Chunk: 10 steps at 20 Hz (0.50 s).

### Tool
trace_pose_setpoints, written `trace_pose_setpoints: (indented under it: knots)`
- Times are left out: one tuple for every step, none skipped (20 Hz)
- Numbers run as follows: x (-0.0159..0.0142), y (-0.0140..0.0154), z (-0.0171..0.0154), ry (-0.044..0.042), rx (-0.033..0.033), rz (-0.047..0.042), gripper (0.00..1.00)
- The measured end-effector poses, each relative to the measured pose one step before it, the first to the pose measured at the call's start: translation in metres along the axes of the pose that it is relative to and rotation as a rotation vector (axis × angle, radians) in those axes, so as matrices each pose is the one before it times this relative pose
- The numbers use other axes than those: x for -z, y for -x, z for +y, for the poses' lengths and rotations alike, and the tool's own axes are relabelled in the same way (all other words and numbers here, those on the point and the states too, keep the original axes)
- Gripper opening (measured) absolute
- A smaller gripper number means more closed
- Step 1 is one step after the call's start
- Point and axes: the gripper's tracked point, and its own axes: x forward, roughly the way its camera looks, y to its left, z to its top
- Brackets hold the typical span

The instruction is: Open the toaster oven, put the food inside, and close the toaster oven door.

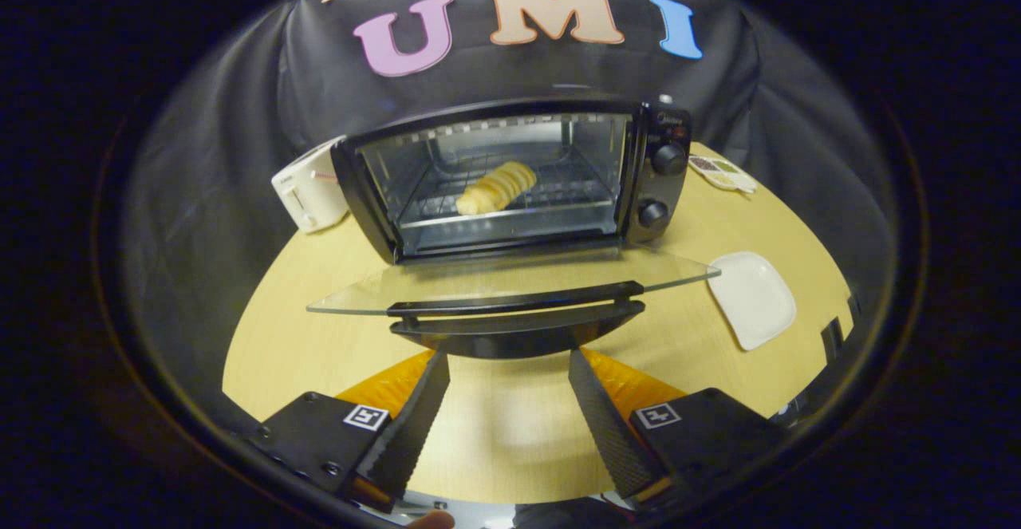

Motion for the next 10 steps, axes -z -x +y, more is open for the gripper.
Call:
trace_pose_setpoints:
  knots:
    - [-0.01306, -0.00182, 0.00078, -0.00522, -0.00147, -0.02416, 0.96]
    - [-0.01167, -0.00197, 0.00126, -0.00383, -0.00518, -0.01872, 0.96]
    - [-0.0121, -0.00348, 0.00039, -0.00119, -0.00346, -0.02047, 0.96]
    - [-0.01158, -0.00301, 0.00104, -0.00101, -0.00034, -0.01866, 0.96]
    - [-0.00799, -0.00434, 0.00105, -0.0038, -0.00351, -0.01356, 0.96]
    - [-0.00828, -0.0035, 0.00142, -0.00565, -0.00175, -0.01142, 0.96]
    - [-0.00818, -0.00406, 0.00222, -0.0065, -0.00322, -0.01131, 0.96]
    - [-0.00801, -0.00307, 0.00261, -0.00751, -0.00288, -0.01169, 0.96]
    - [-0.00437, -0.00389, 0.00123, -0.00585, -0.00246, -0.00926, 0.96]
    - [-0.00586, -0.00412, 0.00183, -0.00766, -0.00332, -0.00977, 0.96]
